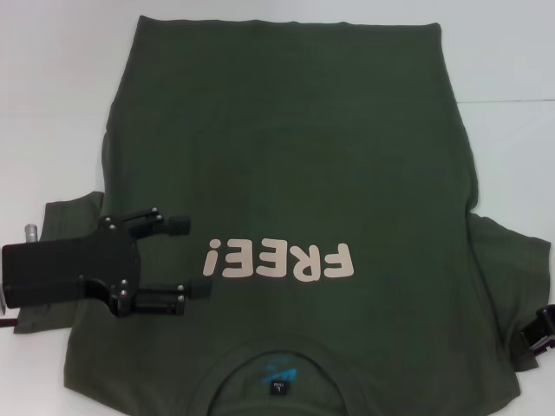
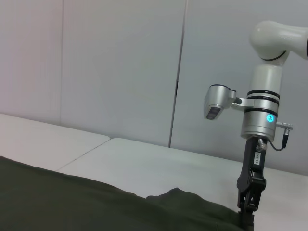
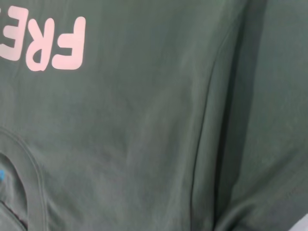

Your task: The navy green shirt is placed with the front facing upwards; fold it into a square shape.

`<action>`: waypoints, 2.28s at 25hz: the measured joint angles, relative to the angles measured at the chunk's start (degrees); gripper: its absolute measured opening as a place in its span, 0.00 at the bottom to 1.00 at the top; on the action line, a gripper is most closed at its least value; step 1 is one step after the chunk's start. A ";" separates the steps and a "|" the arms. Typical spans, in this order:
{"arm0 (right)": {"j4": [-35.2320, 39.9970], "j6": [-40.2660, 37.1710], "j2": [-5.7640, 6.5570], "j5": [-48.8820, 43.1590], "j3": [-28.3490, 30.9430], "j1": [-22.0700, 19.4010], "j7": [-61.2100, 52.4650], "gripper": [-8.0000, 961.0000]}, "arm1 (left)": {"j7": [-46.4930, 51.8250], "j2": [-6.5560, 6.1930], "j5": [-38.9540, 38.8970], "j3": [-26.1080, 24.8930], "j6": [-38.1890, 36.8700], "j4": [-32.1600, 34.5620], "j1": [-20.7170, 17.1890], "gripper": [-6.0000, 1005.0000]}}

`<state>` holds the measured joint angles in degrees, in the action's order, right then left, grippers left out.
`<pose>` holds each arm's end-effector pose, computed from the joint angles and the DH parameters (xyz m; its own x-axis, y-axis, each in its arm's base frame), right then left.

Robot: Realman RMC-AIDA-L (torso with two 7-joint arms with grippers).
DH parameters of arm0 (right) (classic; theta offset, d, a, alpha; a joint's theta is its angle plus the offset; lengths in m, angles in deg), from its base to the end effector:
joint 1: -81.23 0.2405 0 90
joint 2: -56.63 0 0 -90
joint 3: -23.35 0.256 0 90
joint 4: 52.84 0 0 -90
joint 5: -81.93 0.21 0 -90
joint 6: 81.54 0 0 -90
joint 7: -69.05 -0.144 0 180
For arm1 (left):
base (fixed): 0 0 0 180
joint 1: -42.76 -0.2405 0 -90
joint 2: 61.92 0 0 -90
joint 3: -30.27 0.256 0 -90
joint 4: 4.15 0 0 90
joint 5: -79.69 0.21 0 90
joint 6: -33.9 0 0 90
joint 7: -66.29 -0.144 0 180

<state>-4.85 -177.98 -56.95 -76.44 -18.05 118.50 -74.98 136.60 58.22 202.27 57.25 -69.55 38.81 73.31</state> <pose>0.3095 0.3309 0.0525 0.1752 -0.9830 0.0556 -0.9325 -0.1838 -0.3108 -0.2586 0.3090 0.0252 0.8289 0.1716 0.5325 0.2926 -0.9442 -0.1513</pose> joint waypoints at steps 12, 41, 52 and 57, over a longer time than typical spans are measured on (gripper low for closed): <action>0.43 -0.03 0.11 -0.31 -1.57 0.57 0.55 0.11 | 0.00 0.00 -0.06 0.00 0.52 -0.07 0.16 0.93; 6.77 3.77 2.20 -1.58 -0.70 -4.37 1.91 0.03 | -0.09 0.55 -0.06 0.00 1.15 -0.16 1.40 0.93; 7.40 10.66 2.67 -5.23 -0.09 -1.38 3.41 0.02 | -0.06 0.91 -0.05 0.00 1.25 -0.15 1.88 0.93; 7.42 12.87 2.56 -5.88 -0.31 -0.87 3.41 0.02 | 0.21 1.09 -0.06 0.00 1.25 -0.16 1.88 0.93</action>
<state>2.57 -165.10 -54.39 -82.32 -18.36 117.63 -71.57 136.80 59.31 202.21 57.25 -68.30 38.65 75.19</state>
